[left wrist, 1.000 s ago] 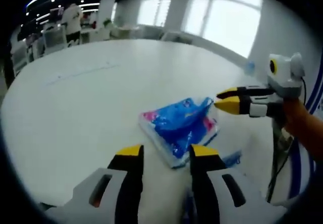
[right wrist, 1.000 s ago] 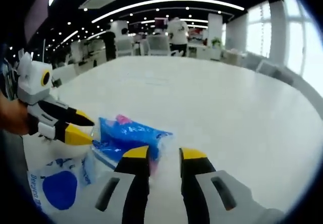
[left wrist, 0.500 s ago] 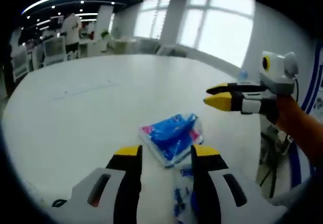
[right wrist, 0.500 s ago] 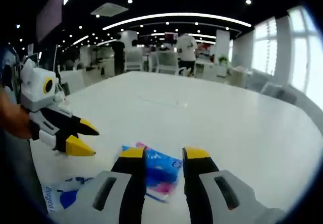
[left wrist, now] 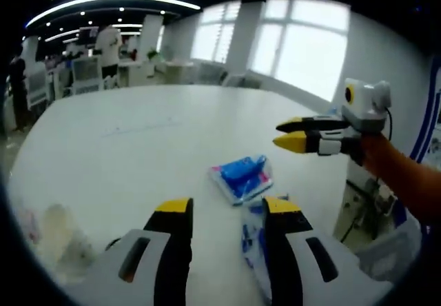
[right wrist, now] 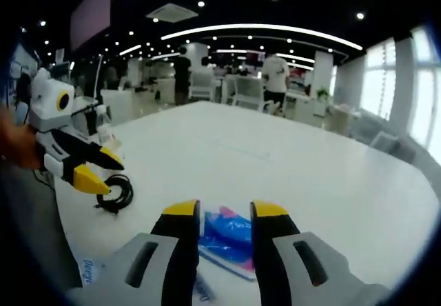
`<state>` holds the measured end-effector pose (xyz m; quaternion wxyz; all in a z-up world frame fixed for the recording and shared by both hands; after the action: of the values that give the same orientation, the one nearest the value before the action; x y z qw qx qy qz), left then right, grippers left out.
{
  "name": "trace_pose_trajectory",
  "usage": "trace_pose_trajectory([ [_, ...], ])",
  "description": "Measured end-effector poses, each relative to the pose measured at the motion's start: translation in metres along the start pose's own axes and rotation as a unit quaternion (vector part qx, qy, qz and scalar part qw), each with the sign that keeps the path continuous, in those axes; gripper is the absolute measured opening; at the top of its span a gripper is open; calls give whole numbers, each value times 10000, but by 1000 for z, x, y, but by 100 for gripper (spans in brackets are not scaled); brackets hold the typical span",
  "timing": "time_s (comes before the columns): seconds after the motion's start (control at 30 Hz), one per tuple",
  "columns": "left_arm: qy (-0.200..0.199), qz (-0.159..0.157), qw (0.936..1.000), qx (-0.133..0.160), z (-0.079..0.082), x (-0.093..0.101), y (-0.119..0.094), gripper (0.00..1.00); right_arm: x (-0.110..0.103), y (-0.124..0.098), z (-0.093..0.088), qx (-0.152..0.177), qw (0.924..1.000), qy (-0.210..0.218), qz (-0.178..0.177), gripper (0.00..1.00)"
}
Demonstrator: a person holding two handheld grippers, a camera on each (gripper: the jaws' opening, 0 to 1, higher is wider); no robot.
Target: Arrange the tabletop items into an orderly group along one side of the table until the central work area is clear of visible clutter.
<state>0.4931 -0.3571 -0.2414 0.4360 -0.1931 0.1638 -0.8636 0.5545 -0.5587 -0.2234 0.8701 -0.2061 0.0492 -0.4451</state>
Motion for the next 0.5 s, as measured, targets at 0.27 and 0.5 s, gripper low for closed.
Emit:
trace_pose_trajectory([
  [0.27, -364, -59, 9975, -610, -38, 12, -32, 37, -18, 5, -3, -171, 9993, -148, 290, 28],
  [0.5, -623, -305, 9912, -1126, -61, 35, -39, 38, -20, 6, -27, -551, 9971, -86, 518, 28],
])
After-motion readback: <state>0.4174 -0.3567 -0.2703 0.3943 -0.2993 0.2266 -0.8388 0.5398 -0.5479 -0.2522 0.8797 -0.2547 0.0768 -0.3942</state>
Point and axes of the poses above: the point that each gripper's makers call its tool centre point, and the gripper's own axes: y roughly forward along the fingers, x roughly to its right, z roughly out of its top, the point moved 6 cm from there along -y, roughly backward along the fingers, and after that the axes turned 2 degrees about y, right-handed, at the moved point
